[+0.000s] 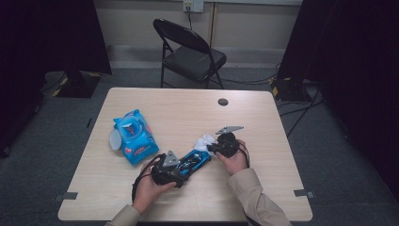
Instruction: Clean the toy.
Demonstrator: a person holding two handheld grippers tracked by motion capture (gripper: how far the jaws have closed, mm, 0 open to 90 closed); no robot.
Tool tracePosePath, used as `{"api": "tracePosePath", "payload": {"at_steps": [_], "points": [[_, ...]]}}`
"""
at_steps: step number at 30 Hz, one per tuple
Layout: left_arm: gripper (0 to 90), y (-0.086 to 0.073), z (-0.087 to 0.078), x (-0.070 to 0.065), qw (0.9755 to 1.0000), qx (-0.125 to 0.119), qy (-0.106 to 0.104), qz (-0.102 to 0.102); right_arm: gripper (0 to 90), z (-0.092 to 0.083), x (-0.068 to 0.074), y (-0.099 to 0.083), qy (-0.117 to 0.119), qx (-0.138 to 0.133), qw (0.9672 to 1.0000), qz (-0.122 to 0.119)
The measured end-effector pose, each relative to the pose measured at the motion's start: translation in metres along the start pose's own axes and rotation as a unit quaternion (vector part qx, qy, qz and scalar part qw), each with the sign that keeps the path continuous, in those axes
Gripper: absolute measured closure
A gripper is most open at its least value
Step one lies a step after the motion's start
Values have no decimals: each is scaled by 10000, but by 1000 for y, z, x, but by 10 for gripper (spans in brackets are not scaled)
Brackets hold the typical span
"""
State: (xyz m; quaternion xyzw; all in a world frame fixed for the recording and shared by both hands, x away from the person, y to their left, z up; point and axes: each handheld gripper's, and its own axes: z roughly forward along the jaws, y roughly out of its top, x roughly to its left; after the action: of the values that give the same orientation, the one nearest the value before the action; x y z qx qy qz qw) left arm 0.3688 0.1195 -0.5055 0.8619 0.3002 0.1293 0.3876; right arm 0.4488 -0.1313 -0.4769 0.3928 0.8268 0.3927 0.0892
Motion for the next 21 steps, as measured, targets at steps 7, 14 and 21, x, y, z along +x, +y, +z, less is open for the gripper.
{"api": "tracePosePath", "payload": {"at_steps": [7, 14, 21], "points": [[239, 0, 0, 0, 10000, 1, 1, 3, 853, -6, 18, 7, 413, -191, 9988, -155], [239, 0, 0, 0, 10000, 0, 2, 5, 852, -3, 44, 10, 913, -215, 9949, -371], [239, 0, 0, 0, 10000, -1, 2, 6, 851, 10, 69, 13, 1369, -106, 9891, -534]]}}
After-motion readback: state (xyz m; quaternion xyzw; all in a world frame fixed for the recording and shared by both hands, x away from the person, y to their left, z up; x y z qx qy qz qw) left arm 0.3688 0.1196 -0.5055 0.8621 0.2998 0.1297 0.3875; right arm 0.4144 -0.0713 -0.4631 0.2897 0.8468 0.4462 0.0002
